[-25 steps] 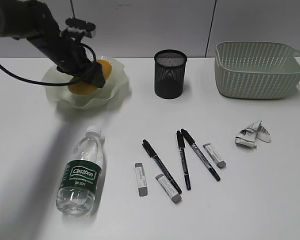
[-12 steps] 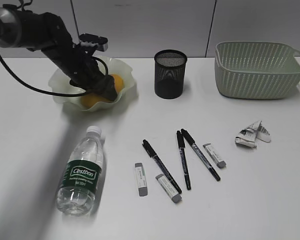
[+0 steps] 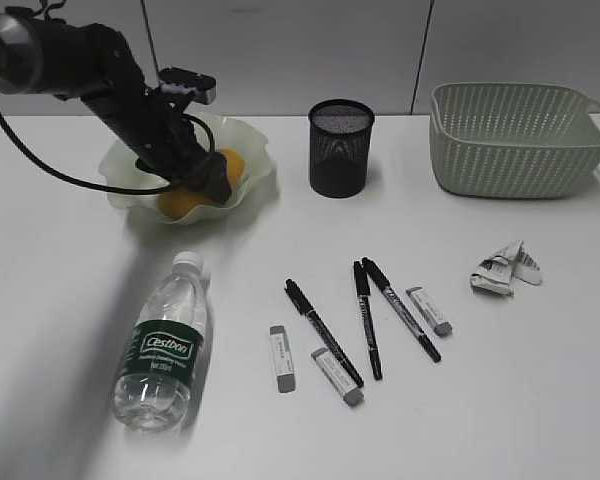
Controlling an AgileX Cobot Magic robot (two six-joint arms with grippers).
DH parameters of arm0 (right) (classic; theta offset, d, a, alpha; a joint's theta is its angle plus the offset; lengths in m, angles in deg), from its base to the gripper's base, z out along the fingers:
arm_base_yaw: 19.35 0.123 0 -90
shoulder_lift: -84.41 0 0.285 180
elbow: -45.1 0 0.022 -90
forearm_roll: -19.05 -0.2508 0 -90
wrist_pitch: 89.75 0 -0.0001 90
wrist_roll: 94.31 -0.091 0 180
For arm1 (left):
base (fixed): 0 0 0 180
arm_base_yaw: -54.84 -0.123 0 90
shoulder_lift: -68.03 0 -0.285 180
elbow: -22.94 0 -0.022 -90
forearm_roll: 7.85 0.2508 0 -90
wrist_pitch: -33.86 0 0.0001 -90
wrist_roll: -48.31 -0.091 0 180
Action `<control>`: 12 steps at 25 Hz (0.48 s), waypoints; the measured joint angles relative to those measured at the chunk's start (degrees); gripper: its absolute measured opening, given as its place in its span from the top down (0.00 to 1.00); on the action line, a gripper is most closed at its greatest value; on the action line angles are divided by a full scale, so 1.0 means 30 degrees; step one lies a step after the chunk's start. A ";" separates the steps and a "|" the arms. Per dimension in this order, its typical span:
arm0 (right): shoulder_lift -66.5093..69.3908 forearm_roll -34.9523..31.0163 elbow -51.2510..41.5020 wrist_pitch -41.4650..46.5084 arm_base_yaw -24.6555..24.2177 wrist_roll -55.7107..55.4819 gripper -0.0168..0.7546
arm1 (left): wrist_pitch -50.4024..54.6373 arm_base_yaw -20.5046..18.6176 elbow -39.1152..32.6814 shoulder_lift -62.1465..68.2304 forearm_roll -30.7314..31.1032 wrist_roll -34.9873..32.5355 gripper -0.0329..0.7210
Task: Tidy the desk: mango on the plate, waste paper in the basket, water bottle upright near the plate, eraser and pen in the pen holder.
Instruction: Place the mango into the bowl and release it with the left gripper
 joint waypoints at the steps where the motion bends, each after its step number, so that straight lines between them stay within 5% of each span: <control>1: 0.0000 0.0000 0.0000 0.0000 0.0000 0.0000 0.69 | 0.0043 -0.0044 0.0000 -0.0184 0.0017 0.0000 0.15; 12: 0.0000 0.0000 0.0000 0.0000 0.0000 0.0000 0.69 | 0.1559 -0.0606 0.0000 -0.4147 0.0802 0.0168 0.13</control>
